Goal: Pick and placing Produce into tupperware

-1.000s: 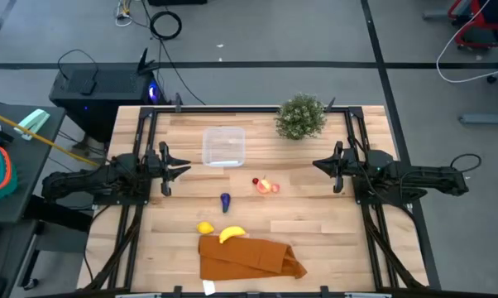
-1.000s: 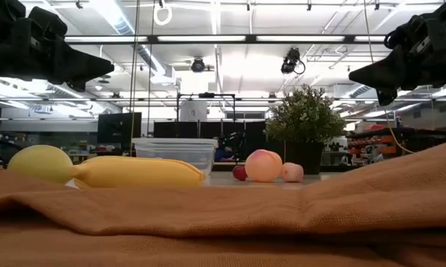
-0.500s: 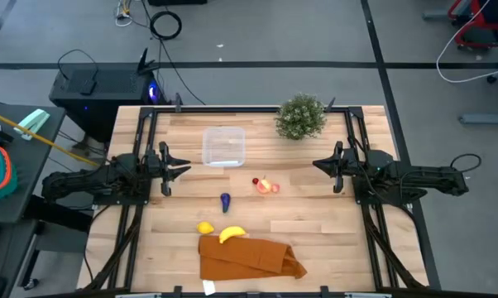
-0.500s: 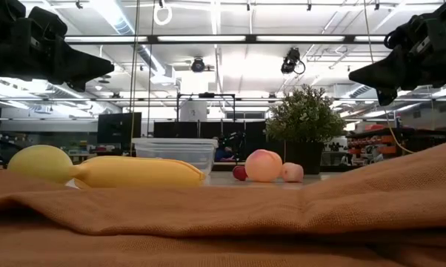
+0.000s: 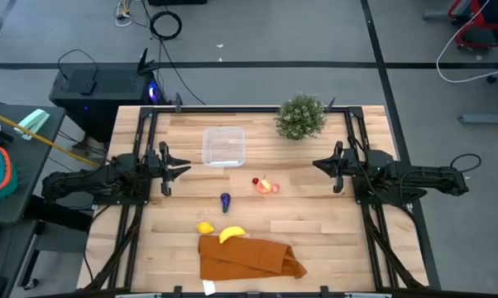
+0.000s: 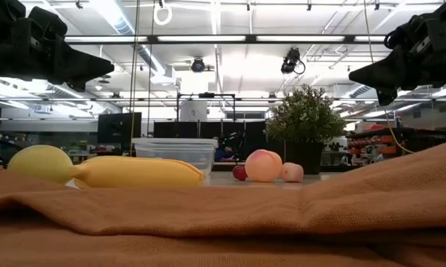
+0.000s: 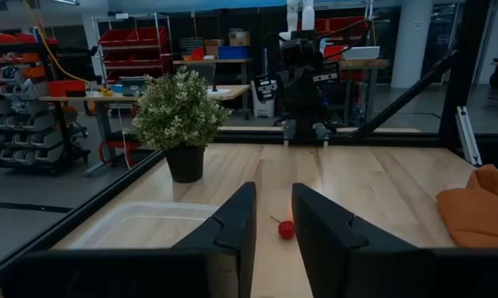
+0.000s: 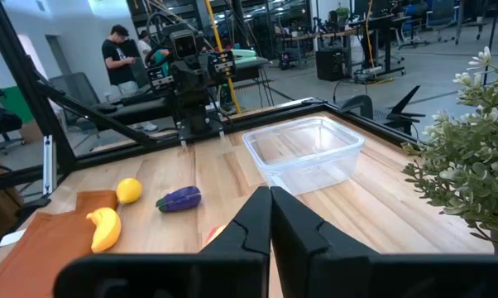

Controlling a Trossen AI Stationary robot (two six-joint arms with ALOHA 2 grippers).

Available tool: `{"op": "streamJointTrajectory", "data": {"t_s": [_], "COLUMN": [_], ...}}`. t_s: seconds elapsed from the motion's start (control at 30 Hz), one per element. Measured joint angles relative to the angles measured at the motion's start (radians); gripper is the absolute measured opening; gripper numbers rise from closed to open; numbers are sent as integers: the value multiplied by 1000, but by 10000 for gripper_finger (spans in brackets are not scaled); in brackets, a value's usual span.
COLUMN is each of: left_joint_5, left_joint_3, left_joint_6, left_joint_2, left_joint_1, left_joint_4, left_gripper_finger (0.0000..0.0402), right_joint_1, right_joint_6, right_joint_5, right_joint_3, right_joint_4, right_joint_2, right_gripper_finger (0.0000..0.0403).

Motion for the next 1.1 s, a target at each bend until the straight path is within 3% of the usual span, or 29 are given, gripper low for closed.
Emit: {"op": "streamJointTrajectory", "data": {"t_s": [1.1], "left_joint_5": [0], "left_joint_3": [0], "left_joint_6": [0], "left_joint_2": [0], "left_joint_1": [0], "left_joint_4": [0], "left_gripper_finger": [84], "right_joint_1": [0], "right_joint_6": [0], "right_joint_5": [0], "right_joint_3": [0], "right_joint_4": [0], "right_joint_2": [0], "right_gripper_finger": [15]}}
